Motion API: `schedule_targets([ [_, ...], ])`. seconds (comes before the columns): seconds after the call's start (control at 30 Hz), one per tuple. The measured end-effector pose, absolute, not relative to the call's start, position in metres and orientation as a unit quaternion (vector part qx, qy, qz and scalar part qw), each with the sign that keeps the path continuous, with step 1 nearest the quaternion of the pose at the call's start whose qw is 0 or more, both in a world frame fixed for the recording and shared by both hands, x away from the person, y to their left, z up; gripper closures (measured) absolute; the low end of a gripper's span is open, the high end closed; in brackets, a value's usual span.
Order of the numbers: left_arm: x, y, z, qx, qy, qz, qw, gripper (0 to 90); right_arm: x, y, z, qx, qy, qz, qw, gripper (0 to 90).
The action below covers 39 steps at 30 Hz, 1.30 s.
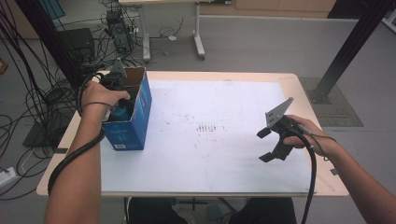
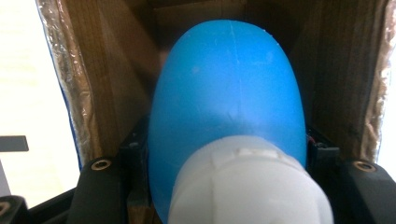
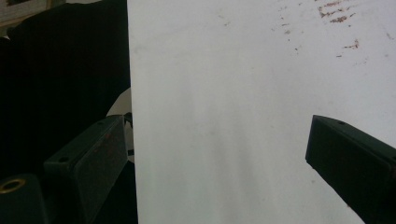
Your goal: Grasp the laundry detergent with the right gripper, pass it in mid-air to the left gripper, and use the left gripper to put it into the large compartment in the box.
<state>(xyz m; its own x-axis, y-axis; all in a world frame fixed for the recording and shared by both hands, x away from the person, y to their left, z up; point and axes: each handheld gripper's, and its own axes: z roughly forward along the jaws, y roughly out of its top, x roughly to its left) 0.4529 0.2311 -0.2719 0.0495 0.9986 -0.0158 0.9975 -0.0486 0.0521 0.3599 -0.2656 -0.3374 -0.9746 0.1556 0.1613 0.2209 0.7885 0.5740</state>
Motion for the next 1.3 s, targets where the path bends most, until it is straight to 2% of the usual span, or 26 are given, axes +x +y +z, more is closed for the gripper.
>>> schedule_targets([
  [0.47, 0.453, 0.231, -0.272, 0.727, 0.686, 0.008, 0.021, 37.0, 0.359, -0.263, -0.340, -0.099, -0.944, -0.308, 0.056, 5.7],
  [0.77, 0.452, 0.231, -0.274, 0.726, 0.687, 0.005, 0.018, 32.9, 0.360, -0.262, -0.340, -0.098, -0.944, -0.309, 0.057, 5.7],
  [1.3, 0.446, 0.227, -0.234, 0.730, 0.683, 0.025, 0.033, 33.4, 0.358, -0.261, -0.338, -0.095, -0.945, -0.307, 0.053, 5.7],
])
